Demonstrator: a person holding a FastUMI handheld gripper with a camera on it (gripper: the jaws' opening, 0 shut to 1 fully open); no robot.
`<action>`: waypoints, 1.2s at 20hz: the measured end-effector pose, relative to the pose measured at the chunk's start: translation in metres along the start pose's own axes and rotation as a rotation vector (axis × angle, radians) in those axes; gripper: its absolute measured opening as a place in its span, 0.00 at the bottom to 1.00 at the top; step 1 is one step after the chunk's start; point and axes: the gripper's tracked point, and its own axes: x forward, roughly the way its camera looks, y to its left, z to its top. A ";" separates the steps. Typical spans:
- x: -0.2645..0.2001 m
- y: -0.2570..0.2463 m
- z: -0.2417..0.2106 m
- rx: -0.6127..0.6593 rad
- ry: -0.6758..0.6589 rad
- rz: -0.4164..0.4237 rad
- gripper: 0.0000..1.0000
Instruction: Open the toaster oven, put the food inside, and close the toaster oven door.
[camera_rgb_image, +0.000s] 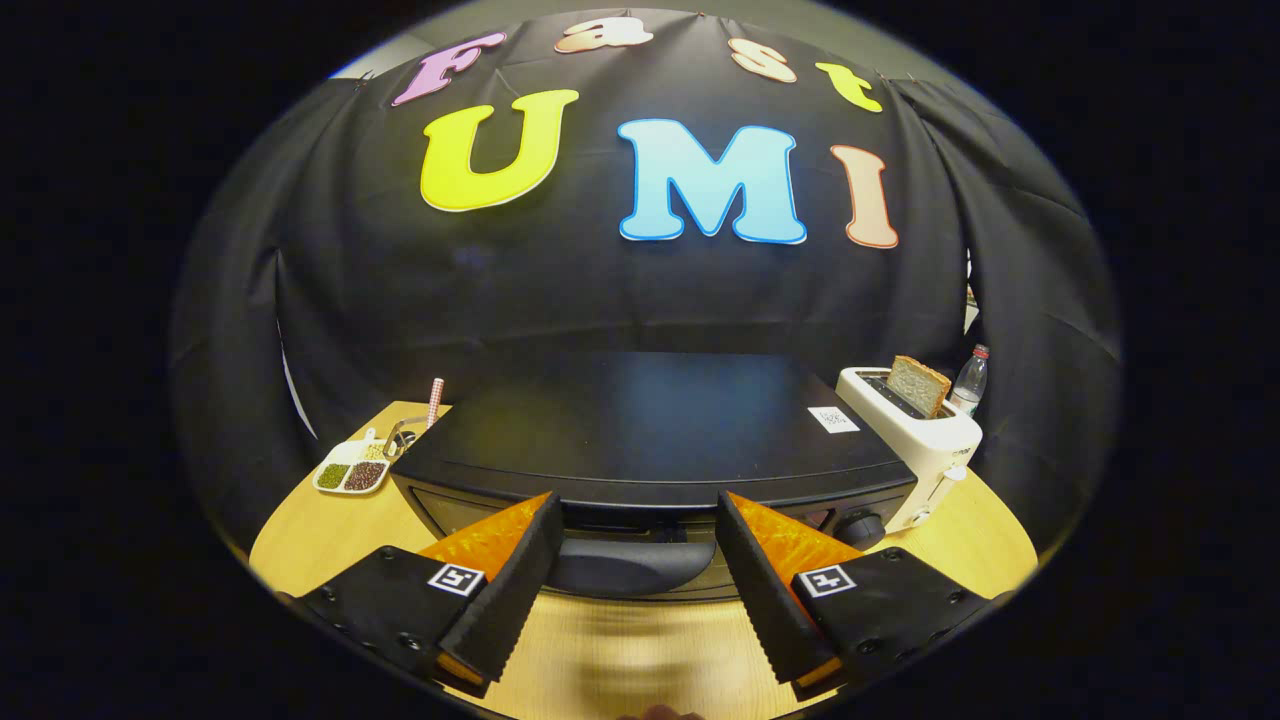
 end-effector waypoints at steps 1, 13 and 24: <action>0.001 0.000 -0.001 -0.015 0.007 -0.002 0.99; -0.014 0.002 -0.016 -0.025 0.115 0.061 0.98; -0.041 0.002 -0.038 -0.042 0.124 0.082 0.96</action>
